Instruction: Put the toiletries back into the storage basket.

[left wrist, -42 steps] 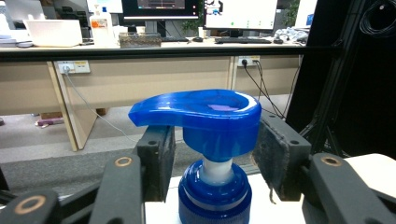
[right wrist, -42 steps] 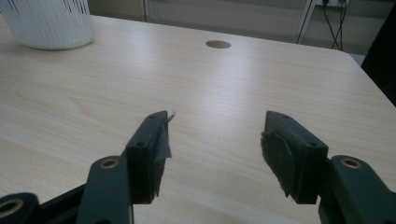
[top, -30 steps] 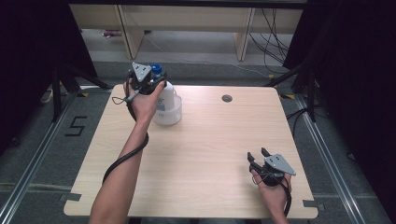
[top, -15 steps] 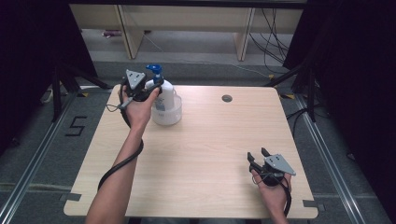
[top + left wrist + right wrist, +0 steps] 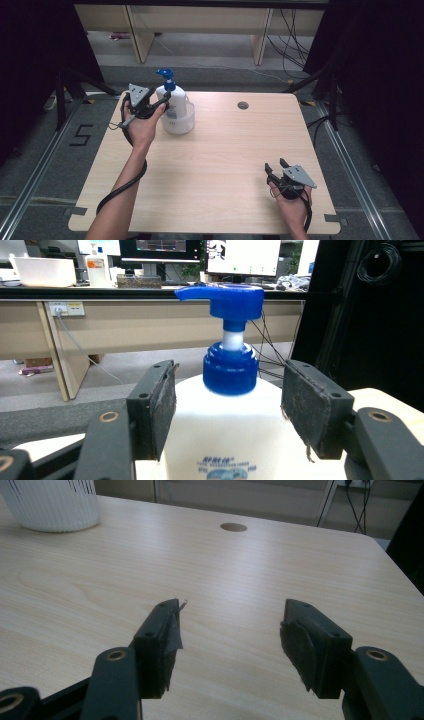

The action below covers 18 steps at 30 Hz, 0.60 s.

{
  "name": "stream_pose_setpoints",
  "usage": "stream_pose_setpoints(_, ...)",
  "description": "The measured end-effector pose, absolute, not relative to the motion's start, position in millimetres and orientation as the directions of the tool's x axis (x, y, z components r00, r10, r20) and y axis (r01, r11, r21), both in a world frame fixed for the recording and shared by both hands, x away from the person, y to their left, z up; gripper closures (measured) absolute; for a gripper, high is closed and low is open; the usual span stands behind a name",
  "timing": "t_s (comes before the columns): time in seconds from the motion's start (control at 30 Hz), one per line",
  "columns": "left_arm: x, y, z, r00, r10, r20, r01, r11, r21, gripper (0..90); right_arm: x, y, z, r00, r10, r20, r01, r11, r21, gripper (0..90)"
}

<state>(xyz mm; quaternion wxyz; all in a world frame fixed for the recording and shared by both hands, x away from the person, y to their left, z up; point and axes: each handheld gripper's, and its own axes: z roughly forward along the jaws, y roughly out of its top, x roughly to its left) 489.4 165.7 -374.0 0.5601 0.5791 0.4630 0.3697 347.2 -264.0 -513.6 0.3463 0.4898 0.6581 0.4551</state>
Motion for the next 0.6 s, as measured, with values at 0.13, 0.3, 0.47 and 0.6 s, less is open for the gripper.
stream_pose_setpoints(0.13,480,171,-379,0.320,0.944,-0.075,0.123,0.037,0.992,38.1,347,-264,-514,-0.277,0.961,-0.009,0.330,0.104,0.938,41.4)
stream_pose_setpoints(0.3,471,178,-388,0.327,0.942,-0.070,0.135,0.026,0.990,38.3,347,-264,-514,-0.276,0.961,-0.013,0.328,0.107,0.939,41.5)
stream_pose_setpoints(0.47,460,184,-400,0.336,0.940,-0.057,0.141,0.010,0.990,38.5,347,-264,-514,-0.276,0.961,-0.014,0.327,0.108,0.939,41.5)
stream_pose_setpoints(0.6,452,191,-407,0.336,0.941,-0.047,0.146,-0.002,0.989,38.6,348,-265,-514,-0.278,0.960,-0.023,0.322,0.116,0.940,41.6)
